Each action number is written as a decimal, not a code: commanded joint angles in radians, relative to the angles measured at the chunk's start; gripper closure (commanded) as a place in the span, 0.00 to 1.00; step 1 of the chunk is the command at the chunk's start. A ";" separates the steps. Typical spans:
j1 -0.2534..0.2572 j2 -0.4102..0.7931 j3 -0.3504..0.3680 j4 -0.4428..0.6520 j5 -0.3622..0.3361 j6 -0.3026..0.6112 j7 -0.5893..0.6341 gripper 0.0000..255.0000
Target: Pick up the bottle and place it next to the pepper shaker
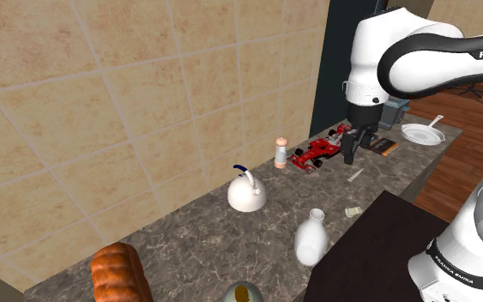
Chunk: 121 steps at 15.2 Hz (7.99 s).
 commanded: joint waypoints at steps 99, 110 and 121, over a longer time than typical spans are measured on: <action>0.092 0.150 0.097 0.328 0.096 -0.146 0.158 1.00; 0.028 0.302 -0.004 0.484 0.015 -0.161 0.027 1.00; -0.054 0.595 -0.127 0.769 -0.051 -0.155 -0.162 1.00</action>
